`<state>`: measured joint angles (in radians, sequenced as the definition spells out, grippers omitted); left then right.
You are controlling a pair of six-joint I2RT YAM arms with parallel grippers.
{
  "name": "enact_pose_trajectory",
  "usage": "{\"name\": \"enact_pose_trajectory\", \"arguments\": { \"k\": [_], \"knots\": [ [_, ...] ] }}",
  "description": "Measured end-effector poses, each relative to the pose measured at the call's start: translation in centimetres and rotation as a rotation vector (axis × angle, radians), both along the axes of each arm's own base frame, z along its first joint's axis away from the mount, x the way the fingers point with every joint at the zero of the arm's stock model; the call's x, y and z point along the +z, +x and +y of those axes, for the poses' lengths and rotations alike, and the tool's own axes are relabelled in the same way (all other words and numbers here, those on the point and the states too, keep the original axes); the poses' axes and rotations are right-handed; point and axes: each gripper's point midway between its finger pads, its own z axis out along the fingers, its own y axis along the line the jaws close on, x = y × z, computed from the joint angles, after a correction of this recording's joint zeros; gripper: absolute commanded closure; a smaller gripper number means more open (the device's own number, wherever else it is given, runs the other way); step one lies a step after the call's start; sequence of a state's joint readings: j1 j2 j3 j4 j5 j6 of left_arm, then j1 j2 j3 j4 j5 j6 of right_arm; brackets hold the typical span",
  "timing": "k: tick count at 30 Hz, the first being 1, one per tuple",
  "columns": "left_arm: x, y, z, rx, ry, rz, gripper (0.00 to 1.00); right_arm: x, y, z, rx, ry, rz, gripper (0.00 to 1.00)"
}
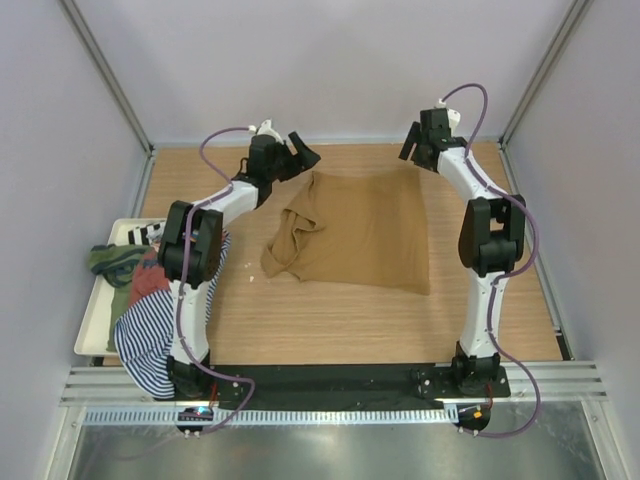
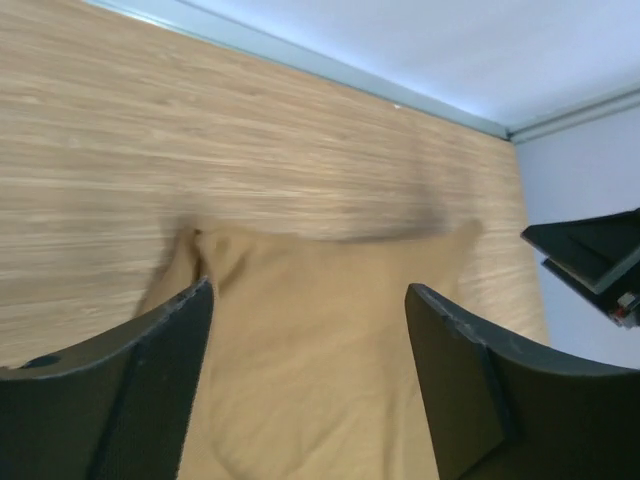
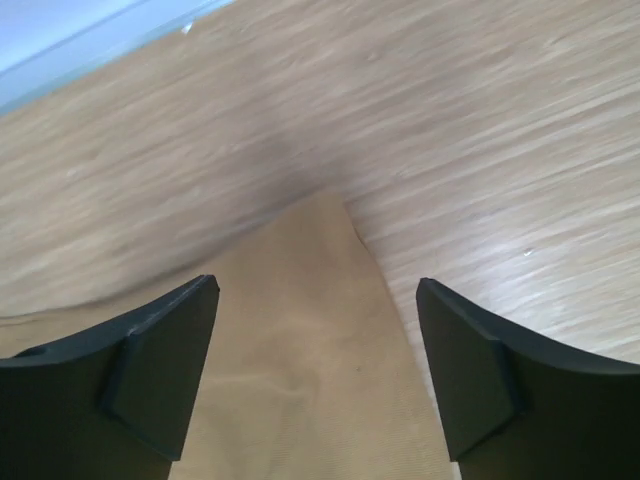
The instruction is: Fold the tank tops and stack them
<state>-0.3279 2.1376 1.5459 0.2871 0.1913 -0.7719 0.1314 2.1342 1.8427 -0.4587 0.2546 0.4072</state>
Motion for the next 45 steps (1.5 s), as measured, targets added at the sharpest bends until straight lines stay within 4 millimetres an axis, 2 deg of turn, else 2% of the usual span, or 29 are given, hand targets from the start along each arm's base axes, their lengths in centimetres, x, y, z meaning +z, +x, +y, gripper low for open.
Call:
{"name": "enact_pose_trajectory", "arguments": {
  "k": [2, 3, 5, 7, 9, 11, 12, 16, 19, 23, 28, 32, 36, 39, 41, 45],
  "knots": [
    [-0.9, 0.1, 0.6, 0.015, 0.036, 0.034, 0.12, 0.1, 0.7, -1.0, -0.030, -0.001, -0.007, 0.11],
    [-1.1, 0.0, 1.1, 0.026, 0.052, 0.047, 0.12, 0.1, 0.6, -1.3, -0.038, -0.002, -0.002, 0.17],
    [-1.7, -0.6, 2.0, 0.047, 0.104, 0.084, 0.16, 0.1, -0.4, -1.7, -0.047, 0.004, 0.004, 0.24],
    [-1.7, -1.6, 3.0, 0.063, 0.156, 0.106, 0.20, -0.5, -2.9, -1.6, -0.049, 0.020, 0.029, 0.28],
    [-1.1, -3.4, 3.8, 0.070, 0.201, 0.119, 0.23, -1.3, -6.1, -1.2, -0.043, 0.050, 0.065, 0.31],
    [0.4, -5.4, 4.7, 0.078, 0.247, 0.112, 0.24, -1.8, -9.4, -0.9, -0.045, 0.077, 0.101, 0.33],
    [2.0, -6.7, 5.1, 0.079, 0.273, 0.093, 0.25, -2.0, -10.8, -0.6, -0.046, 0.093, 0.100, 0.34],
    [5.4, -9.4, 3.5, 0.023, 0.318, 0.019, 0.35, -2.6, -17.3, -0.5, -0.087, 0.127, 0.130, 0.37],
    [6.2, -11.1, 1.2, -0.062, 0.378, -0.036, 0.39, -2.8, -20.2, -0.7, -0.117, 0.135, 0.149, 0.38],
    [3.7, -13.2, -1.3, -0.186, 0.483, -0.024, 0.41, -3.6, -23.1, -1.4, -0.157, 0.109, 0.189, 0.41],
    [0.9, -15.0, -2.7, -0.285, 0.577, -0.002, 0.48, -6.7, -27.0, -1.7, -0.187, 0.104, 0.298, 0.43],
    [0.7, -15.1, -2.7, -0.302, 0.600, -0.012, 0.50, -8.9, -29.3, -0.8, -0.189, 0.136, 0.366, 0.44],
    [0.7, -15.1, -2.7, -0.313, 0.605, -0.017, 0.49, -9.9, -30.8, 0.6, -0.175, 0.151, 0.399, 0.44],
    [0.4, -15.2, -2.9, -0.324, 0.603, -0.014, 0.52, -9.9, -31.0, 1.5, -0.168, 0.149, 0.394, 0.52],
    [-0.1, -15.2, -3.0, -0.334, 0.606, -0.006, 0.55, -9.9, -31.1, 1.7, -0.172, 0.141, 0.391, 0.62],
    [-1.5, -15.2, -3.0, -0.363, 0.635, 0.004, 0.53, -10.0, -31.4, 1.3, -0.205, 0.123, 0.389, 0.70]
  ]
}}
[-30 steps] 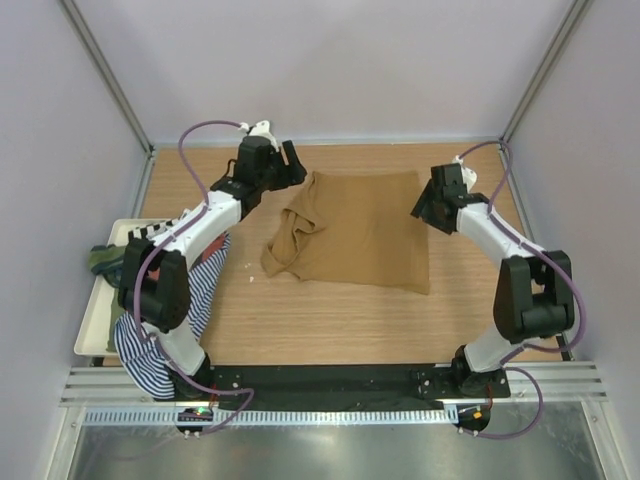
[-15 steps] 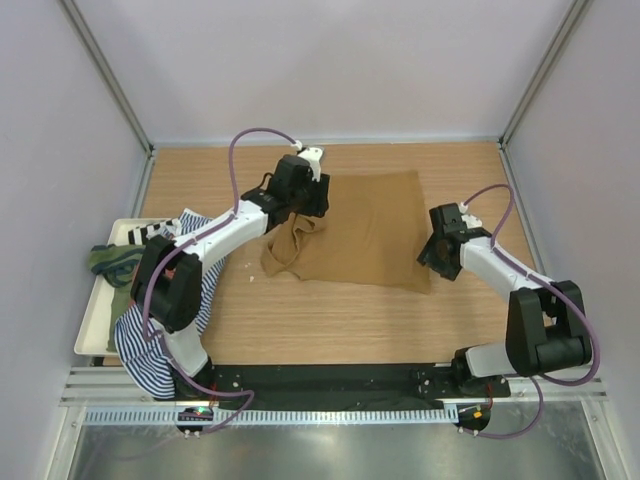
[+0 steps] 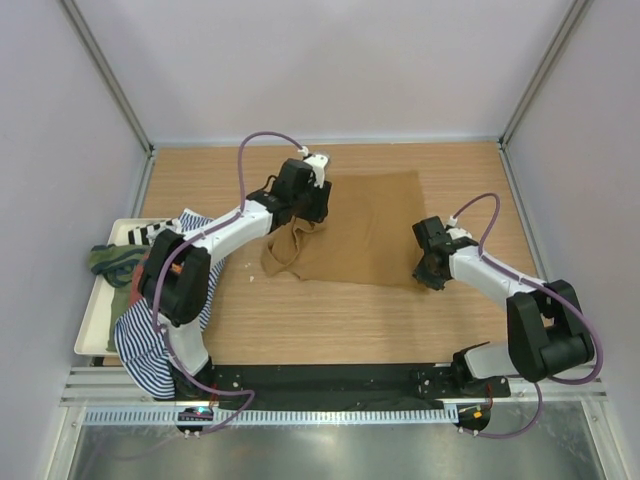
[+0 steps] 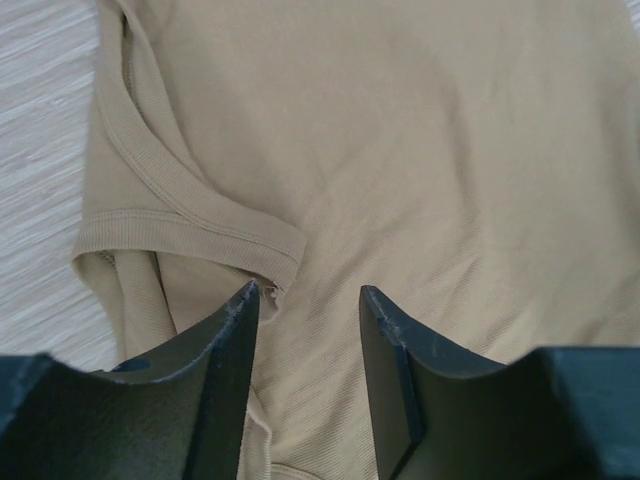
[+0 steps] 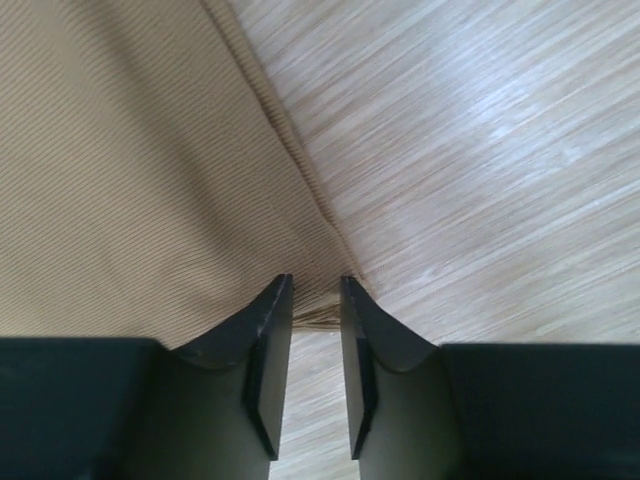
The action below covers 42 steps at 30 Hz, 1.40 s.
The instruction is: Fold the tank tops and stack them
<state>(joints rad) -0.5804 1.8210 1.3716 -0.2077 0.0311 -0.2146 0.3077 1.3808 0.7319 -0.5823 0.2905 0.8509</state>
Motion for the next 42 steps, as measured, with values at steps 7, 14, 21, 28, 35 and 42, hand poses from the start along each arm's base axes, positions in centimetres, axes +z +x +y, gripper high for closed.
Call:
{"name": "enact_pose_trajectory", "arguments": {
  "k": [7, 14, 21, 28, 35, 42],
  "knots": [
    [-1.8, -0.7, 0.2, -0.070, 0.078, 0.021, 0.46, -0.7, -1.0, -0.7, -0.031, -0.021, 0.013, 0.99],
    [-4.8, -0.6, -0.9, -0.126, 0.219, 0.048, 0.48, 0.0, -1.1, -0.8, -0.032, -0.011, -0.023, 0.99],
    [-7.9, 0.1, -0.9, -0.118, 0.337, 0.090, 0.51, 1.2, -1.1, -0.9, -0.034, -0.001, -0.068, 0.99],
    [-9.2, 0.7, 0.7, -0.067, 0.430, 0.104, 0.68, 0.8, -2.0, -1.2, -0.034, -0.006, -0.053, 0.99],
    [-8.9, 1.3, 2.1, -0.004, 0.478, 0.084, 1.00, 0.8, -2.4, -1.3, -0.041, -0.004, -0.055, 0.99],
    [-7.9, 4.1, 4.7, 0.136, 0.351, 0.125, 1.00, 0.3, -3.6, -2.0, -0.081, -0.020, -0.033, 0.99]
  ]
}}
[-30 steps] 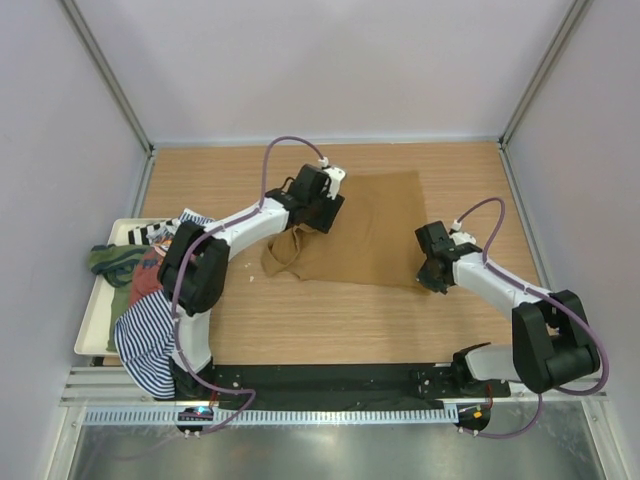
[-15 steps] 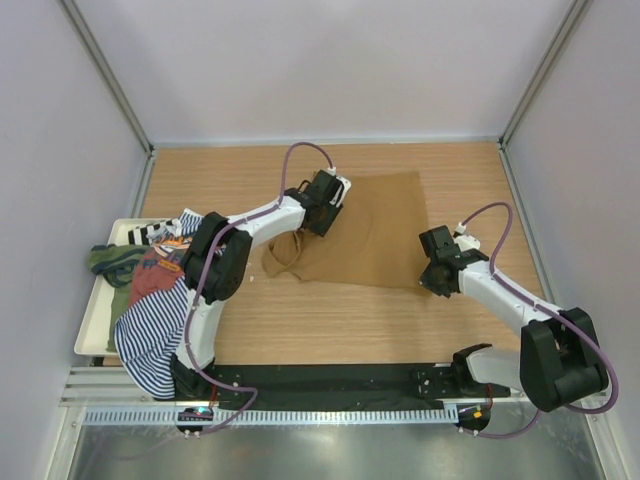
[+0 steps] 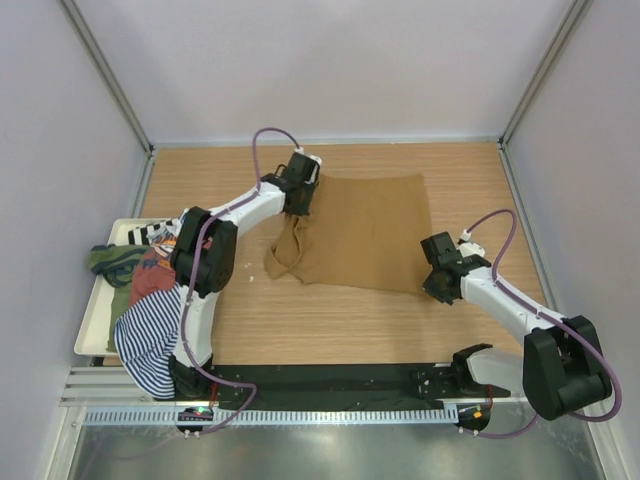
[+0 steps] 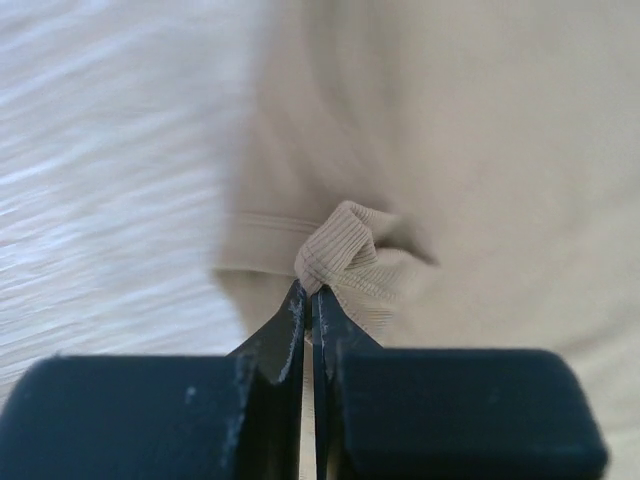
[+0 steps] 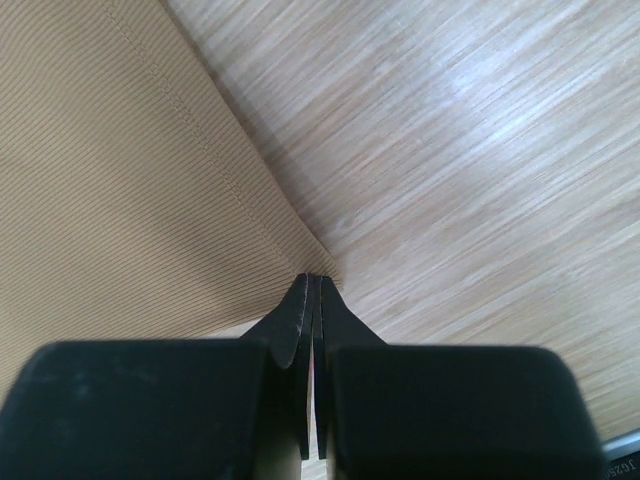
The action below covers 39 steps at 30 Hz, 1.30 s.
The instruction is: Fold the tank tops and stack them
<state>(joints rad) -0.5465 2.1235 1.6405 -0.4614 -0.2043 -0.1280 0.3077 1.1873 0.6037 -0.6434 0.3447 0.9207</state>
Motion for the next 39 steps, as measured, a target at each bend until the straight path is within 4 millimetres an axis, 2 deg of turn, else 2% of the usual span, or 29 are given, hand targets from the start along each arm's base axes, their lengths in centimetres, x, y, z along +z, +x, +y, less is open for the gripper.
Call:
{"name": "enact_pose_trajectory", "arguments": {
  "k": [2, 7, 9, 12, 16, 20, 24, 29, 32, 33, 34, 36, 39],
  "knots": [
    [0.9, 1.7, 1.6, 0.079, -0.055, -0.010, 1.00, -0.1, -0.2, -0.1, -0.004, -0.001, 0.005, 0.99],
    [3.1, 5.9, 7.6, 0.274, -0.140, -0.056, 1.00, -0.3, -0.6, -0.2, -0.013, -0.002, 0.017, 0.99],
    [4.0, 7.2, 9.0, 0.327, -0.172, -0.078, 1.00, -0.3, -0.7, -0.2, -0.017, -0.004, 0.020, 0.99],
    [4.7, 9.0, 9.7, 0.368, -0.215, -0.101, 1.00, -0.4, -0.9, -0.5, -0.025, -0.011, 0.026, 0.99],
    [2.9, 10.2, 9.8, 0.406, -0.237, -0.079, 1.00, -0.4, -1.1, -1.0, -0.040, -0.022, 0.036, 0.99],
    [0.2, 10.2, 10.0, 0.429, -0.225, -0.032, 1.00, -0.5, -1.2, -1.3, -0.050, -0.027, 0.039, 0.99],
    [-1.0, 10.3, 10.7, 0.455, -0.212, 0.000, 0.90, -0.5, -1.2, -1.3, -0.050, -0.030, 0.038, 0.99],
    [-0.4, 10.8, 11.8, 0.501, -0.205, -0.007, 0.84, -0.5, -1.2, -1.3, -0.050, -0.030, 0.038, 0.99],
    [-0.4, 10.9, 12.9, 0.543, -0.213, -0.007, 0.59, -0.4, -1.2, -1.4, -0.051, -0.032, 0.037, 0.99],
    [-0.4, 10.9, 13.3, 0.559, -0.217, -0.002, 0.46, -0.4, -1.2, -1.4, -0.052, -0.033, 0.037, 0.99],
    [-0.5, 10.8, 13.7, 0.571, -0.218, 0.003, 0.39, -0.4, -1.1, -1.4, -0.053, -0.033, 0.037, 0.99],
    [-0.5, 10.9, 14.3, 0.597, -0.229, 0.007, 0.34, -0.4, -1.1, -1.4, -0.053, -0.032, 0.037, 0.98],
    [-0.5, 10.9, 14.6, 0.605, -0.255, 0.018, 0.33, -0.3, -1.1, -1.4, -0.051, -0.032, 0.032, 0.96]
  ]
}}
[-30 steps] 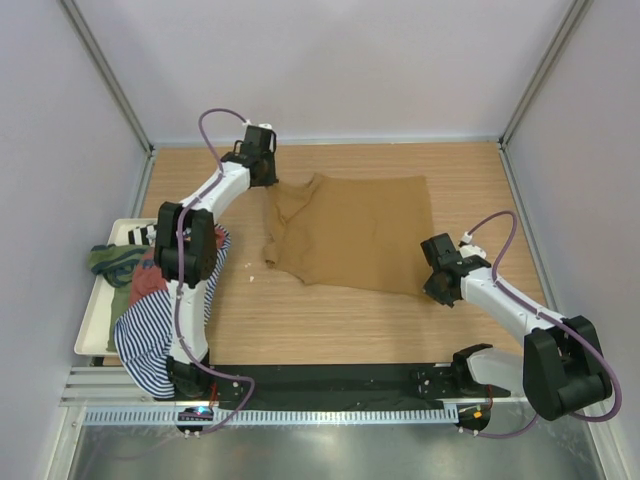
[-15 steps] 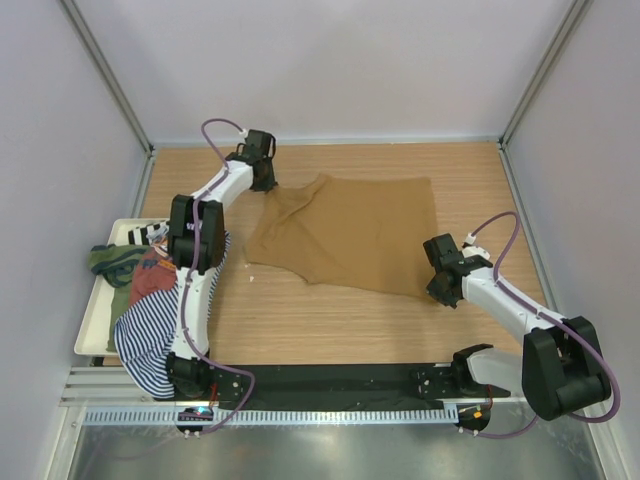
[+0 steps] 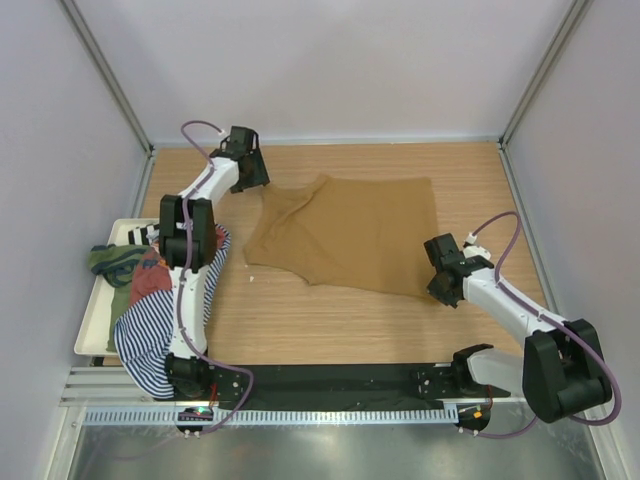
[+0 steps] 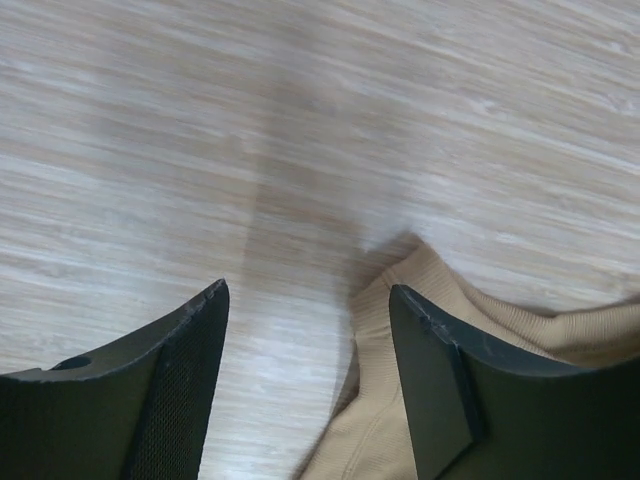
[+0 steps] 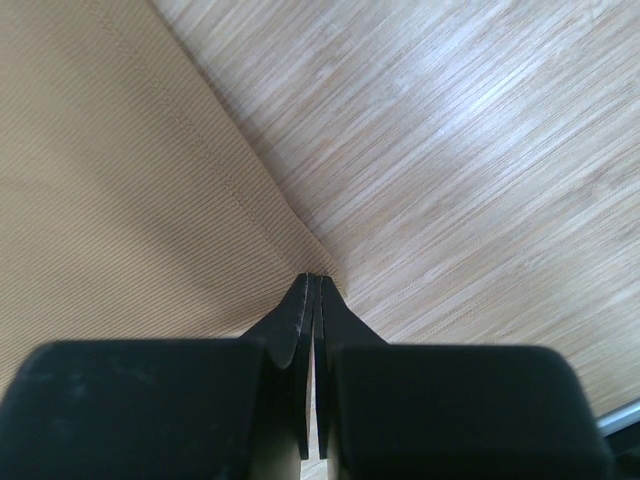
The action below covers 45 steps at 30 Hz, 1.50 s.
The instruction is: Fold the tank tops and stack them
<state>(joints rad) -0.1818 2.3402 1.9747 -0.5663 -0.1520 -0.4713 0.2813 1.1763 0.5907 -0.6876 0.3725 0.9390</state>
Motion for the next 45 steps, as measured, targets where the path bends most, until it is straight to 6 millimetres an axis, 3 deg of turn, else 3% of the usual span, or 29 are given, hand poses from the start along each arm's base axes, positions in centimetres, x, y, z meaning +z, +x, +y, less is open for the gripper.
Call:
{"name": "enact_pose_trajectory", "arguments": {
  "k": [5, 6, 7, 8, 11, 15, 18, 22, 26, 29, 33, 41, 45],
  "knots": [
    [1.2, -3.0, -0.8, -0.018, -0.055, 0.019, 0.32, 0.9, 0.4, -0.1, -0.003, 0.002, -0.047, 0.89],
    [1.9, -3.8, -1.1, -0.026, -0.068, 0.015, 0.31, 1.0, 0.5, -0.2, -0.005, 0.001, -0.053, 0.85],
    [2.8, -4.6, -1.4, -0.031, -0.082, 0.007, 0.30, 1.1, 0.5, -0.2, -0.007, -0.001, -0.058, 0.70],
    [3.6, -5.4, -1.6, -0.035, -0.093, 0.000, 0.28, 1.2, 0.5, -0.3, -0.009, -0.004, -0.060, 0.64],
    [6.8, -7.0, -2.4, -0.054, -0.126, -0.056, 0.30, 1.4, 0.5, -0.6, -0.008, -0.019, -0.068, 0.62],
    [10.5, -6.3, -4.6, -0.108, -0.202, -0.146, 0.39, 2.3, 1.0, -1.1, -0.002, -0.044, -0.111, 0.61],
    [11.1, -4.5, -6.8, -0.155, -0.231, -0.173, 0.41, 2.9, 1.6, -1.2, 0.020, -0.060, -0.128, 0.61],
    [9.5, -2.3, -11.5, -0.239, -0.260, -0.170, 0.49, 4.3, 3.5, -0.5, 0.075, -0.054, -0.187, 0.61],
    [6.0, -1.4, -15.8, -0.304, -0.301, -0.118, 0.55, 5.9, 5.8, 0.4, 0.116, -0.032, -0.259, 0.60],
    [2.6, -1.2, -16.9, -0.302, -0.311, -0.063, 0.57, 6.9, 7.1, 1.0, 0.133, -0.021, -0.295, 0.60],
    [-0.9, -1.5, -15.9, -0.257, -0.308, 0.008, 0.57, 7.5, 8.2, 1.4, 0.145, -0.014, -0.317, 0.61],
    [-1.0, 0.4, -12.3, -0.162, -0.329, -0.011, 0.59, 7.1, 8.7, 1.3, 0.148, -0.016, -0.310, 0.61],
    [-1.0, 1.4, -10.2, -0.124, -0.299, -0.035, 0.55, 6.4, 8.7, 1.3, 0.153, -0.018, -0.288, 0.61]
  ]
}}
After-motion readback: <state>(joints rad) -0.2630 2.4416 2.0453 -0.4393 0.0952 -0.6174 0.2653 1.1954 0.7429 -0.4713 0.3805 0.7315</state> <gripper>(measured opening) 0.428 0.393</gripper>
